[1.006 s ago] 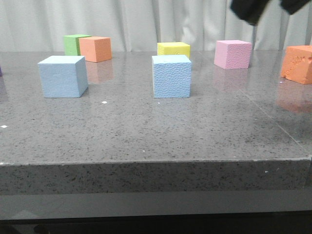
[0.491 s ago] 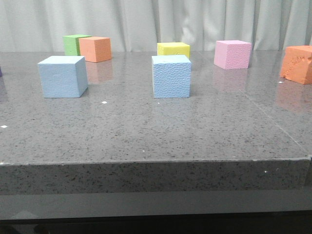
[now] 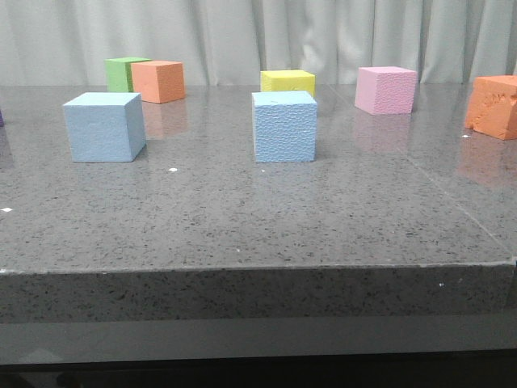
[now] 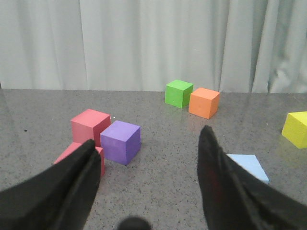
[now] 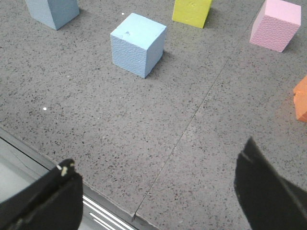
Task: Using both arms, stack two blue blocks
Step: 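Open the right gripper and raise it away from the cube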
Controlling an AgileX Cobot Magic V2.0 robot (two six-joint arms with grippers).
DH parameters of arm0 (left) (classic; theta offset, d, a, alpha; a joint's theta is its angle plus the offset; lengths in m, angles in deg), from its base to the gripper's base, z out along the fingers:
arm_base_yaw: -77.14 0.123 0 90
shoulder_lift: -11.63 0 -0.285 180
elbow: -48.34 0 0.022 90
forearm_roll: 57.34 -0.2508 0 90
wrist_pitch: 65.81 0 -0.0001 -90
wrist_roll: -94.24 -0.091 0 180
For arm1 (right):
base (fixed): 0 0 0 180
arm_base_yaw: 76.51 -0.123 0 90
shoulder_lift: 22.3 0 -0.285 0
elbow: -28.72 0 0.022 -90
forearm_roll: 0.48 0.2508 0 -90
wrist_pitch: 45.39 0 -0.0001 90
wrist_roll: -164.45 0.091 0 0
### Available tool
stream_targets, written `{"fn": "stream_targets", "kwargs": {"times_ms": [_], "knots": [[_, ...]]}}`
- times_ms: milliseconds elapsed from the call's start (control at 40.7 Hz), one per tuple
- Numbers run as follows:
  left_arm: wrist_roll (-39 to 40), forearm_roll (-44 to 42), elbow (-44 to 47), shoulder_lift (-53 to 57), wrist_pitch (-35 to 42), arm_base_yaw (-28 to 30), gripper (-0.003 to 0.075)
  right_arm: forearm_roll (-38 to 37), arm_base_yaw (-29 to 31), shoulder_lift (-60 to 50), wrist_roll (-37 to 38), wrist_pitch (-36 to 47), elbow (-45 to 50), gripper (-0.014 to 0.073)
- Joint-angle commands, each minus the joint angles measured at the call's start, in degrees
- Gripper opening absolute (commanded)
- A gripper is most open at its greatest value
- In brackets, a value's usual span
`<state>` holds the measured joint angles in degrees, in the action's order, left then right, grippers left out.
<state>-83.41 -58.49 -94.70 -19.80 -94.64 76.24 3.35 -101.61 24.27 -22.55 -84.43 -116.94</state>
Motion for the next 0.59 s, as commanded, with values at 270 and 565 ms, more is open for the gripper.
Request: {"fn": "stream_targets", "kwargs": {"times_ms": [270, 565], "knots": [[0.2, 0.3, -5.4, -12.5, -1.1, -12.6, 0.0577, -0.4, 0.3, 0.0, -0.8, 3.5, -1.4, 0.0644], [0.2, -3.0, -14.9, -29.6, -1.1, -21.5, 0.0565, -0.4, 0.3, 0.0, -0.8, 3.5, -1.4, 0.0644]]}}
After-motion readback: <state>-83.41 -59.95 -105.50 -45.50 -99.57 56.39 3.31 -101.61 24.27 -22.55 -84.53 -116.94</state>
